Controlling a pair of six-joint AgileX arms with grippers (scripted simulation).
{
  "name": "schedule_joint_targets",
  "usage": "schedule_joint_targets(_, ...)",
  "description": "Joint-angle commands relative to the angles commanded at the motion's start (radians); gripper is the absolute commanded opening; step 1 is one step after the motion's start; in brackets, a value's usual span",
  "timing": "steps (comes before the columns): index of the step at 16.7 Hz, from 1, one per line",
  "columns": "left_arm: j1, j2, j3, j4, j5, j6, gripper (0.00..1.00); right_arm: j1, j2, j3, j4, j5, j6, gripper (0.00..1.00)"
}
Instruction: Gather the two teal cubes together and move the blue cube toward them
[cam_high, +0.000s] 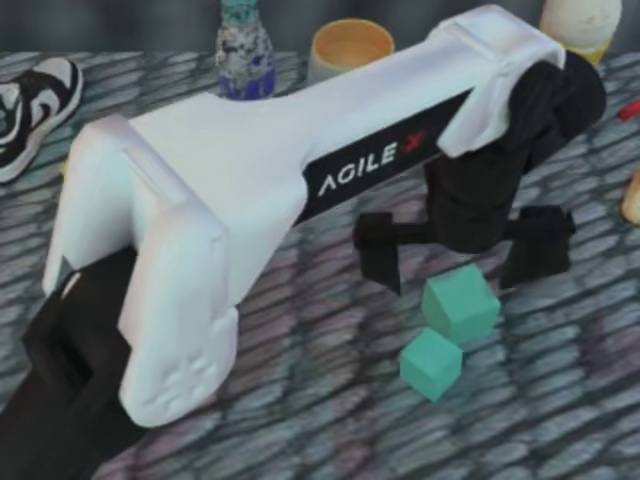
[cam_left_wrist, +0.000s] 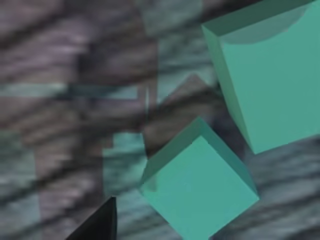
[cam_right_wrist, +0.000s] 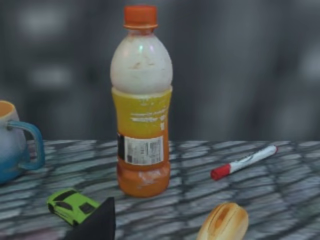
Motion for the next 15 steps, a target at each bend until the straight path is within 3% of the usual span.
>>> schedule_joint_targets(7,0.022,-0.055,-0.057,0.038,-0.003,0.009,1.0,0.018,0.049,0.048,-0.033,-0.002,0.005,1.0)
schedule_joint_targets(11,0.126,-0.273,-0.263,0.166,-0.008,0.045,1.0,0.071,0.227,0.216,-0.141,-0.001,0.022,1.0)
schedule_joint_targets(15,0.283,-0.648,-0.599,0.357,-0.013,0.12,1.0,0.146,0.539,0.459,-0.305,0.002,0.044,1.0)
